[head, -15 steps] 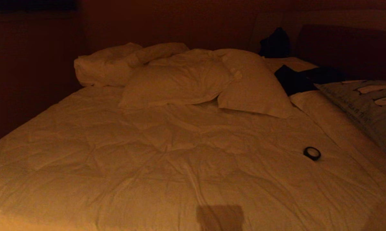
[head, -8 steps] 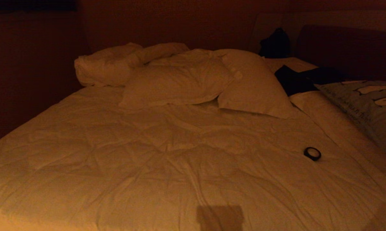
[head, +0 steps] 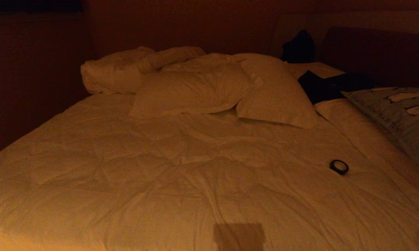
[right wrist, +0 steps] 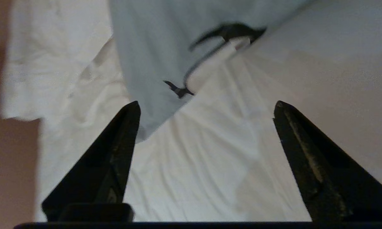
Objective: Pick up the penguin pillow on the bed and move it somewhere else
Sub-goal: Pick up the pillow
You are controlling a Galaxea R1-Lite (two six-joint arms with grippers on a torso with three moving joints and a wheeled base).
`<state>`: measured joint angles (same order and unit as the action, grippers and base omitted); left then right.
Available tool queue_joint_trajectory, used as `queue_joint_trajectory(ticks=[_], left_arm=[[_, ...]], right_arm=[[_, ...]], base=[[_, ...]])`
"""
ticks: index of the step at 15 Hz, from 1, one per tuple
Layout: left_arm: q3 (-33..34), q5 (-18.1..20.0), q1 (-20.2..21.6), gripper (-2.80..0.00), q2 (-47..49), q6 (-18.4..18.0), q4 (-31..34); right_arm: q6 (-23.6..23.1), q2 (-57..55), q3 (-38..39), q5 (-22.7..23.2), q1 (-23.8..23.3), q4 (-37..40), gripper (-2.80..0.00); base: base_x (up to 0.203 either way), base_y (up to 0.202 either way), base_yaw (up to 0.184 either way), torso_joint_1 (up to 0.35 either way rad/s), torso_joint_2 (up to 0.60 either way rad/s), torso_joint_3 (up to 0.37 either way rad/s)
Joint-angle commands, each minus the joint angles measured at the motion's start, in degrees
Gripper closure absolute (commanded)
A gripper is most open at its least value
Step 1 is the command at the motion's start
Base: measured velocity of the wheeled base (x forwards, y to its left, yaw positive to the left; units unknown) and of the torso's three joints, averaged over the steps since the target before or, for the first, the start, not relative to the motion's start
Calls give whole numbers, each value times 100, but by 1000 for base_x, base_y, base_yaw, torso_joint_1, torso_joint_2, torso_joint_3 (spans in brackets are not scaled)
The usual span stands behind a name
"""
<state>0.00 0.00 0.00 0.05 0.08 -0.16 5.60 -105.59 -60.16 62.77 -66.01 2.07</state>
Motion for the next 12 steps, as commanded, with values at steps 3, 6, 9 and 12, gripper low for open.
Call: queue_joint_trajectory(ticks=[3,6,9,12], left_arm=[[18,0,1,0,4,1,-2],[18,0,0,0,4,1,-2],[18,0,1,0,4,1,-2],[18,0,8,0,4,1,-2]], right_arm=[[-24,-518,109,703,1,-519,-280],[-15,-647,83,746,1,-725,-280],[51,-759,-135,755,16,-725,-280],[235,-939,-422,845,65,-719,-280]], base=[[0,0,0,0,0,0],[0,0,0,0,0,0],[0,0,0,0,0,0],[0,0,0,0,0,0]])
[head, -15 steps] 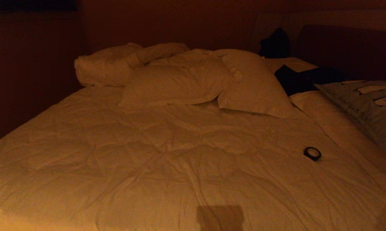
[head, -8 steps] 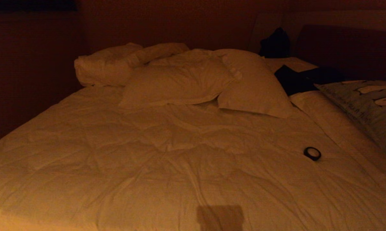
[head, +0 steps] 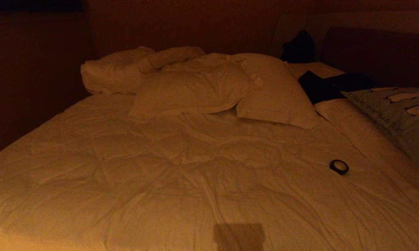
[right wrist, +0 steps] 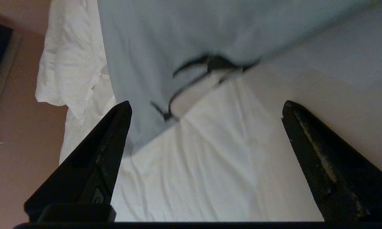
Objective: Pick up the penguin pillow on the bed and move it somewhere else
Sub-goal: Pick up the pillow
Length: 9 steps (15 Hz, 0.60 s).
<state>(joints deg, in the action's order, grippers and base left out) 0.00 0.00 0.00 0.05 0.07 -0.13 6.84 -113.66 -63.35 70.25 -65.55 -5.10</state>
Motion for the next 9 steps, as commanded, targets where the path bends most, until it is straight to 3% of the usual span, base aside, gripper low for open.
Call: queue_joint_trajectory(ticks=[1,9], left_arm=[[18,0,0,0,4,1,-4],[18,0,0,0,4,1,-4]], right_arm=[[215,-279,-248,190,38,-6,-280],[362,-683,-776,288,394,-194,-280]], base=[[0,0,0,0,0,0],[0,0,0,0,0,0]])
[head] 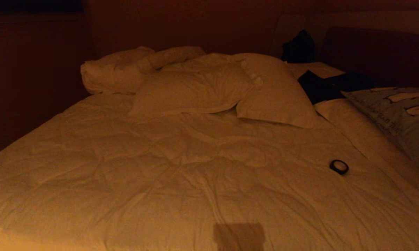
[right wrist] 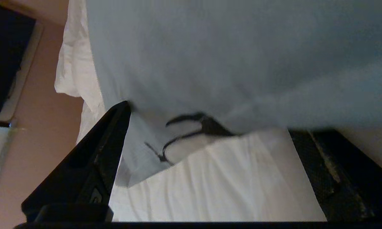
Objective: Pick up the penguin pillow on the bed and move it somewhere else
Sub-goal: Pick up the pillow
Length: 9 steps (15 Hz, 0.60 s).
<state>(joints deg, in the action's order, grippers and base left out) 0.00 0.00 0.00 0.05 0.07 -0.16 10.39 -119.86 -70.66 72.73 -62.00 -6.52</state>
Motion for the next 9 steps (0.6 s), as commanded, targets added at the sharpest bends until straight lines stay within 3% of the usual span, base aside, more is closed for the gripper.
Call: queue_joint_trajectory(ticks=[1,5,6,9], left_arm=[[18,0,0,0,4,1,-2],[18,0,0,0,4,1,-2],[18,0,0,0,4,1,-2],[18,0,0,0,4,1,-2]], right_arm=[[7,-61,-58,39,47,-60,-280],[16,-59,-76,39,53,-48,-280],[25,-46,-62,39,47,-42,0],[165,-64,-71,39,39,-59,0]], base=[[0,0,0,0,0,0],[0,0,0,0,0,0],[0,0,0,0,0,0],[0,0,0,0,0,0]])
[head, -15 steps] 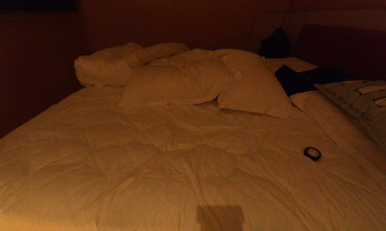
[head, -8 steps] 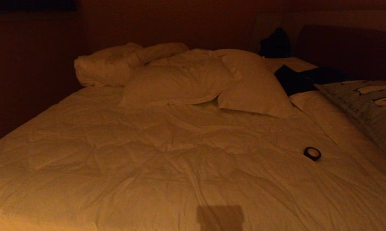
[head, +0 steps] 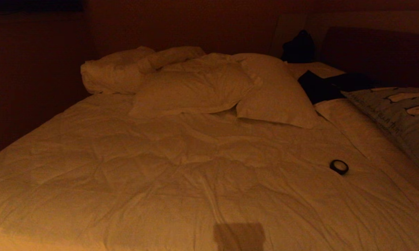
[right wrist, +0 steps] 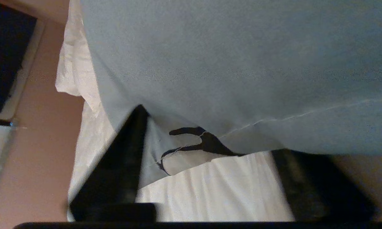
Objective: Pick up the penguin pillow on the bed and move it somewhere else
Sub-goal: Pick up the pillow
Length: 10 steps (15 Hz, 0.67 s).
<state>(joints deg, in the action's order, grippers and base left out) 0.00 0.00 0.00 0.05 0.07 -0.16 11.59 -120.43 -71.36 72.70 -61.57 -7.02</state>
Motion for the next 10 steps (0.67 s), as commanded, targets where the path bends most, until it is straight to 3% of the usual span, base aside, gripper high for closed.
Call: queue_joint_trajectory(ticks=[1,10], left_arm=[[18,0,0,0,4,1,-2],[18,0,7,0,4,1,-2]], right_arm=[[45,-16,8,42,-4,-10,0],[77,-33,44,33,-206,-1,0]], base=[[0,0,0,0,0,0],[0,0,0,0,0,0]])
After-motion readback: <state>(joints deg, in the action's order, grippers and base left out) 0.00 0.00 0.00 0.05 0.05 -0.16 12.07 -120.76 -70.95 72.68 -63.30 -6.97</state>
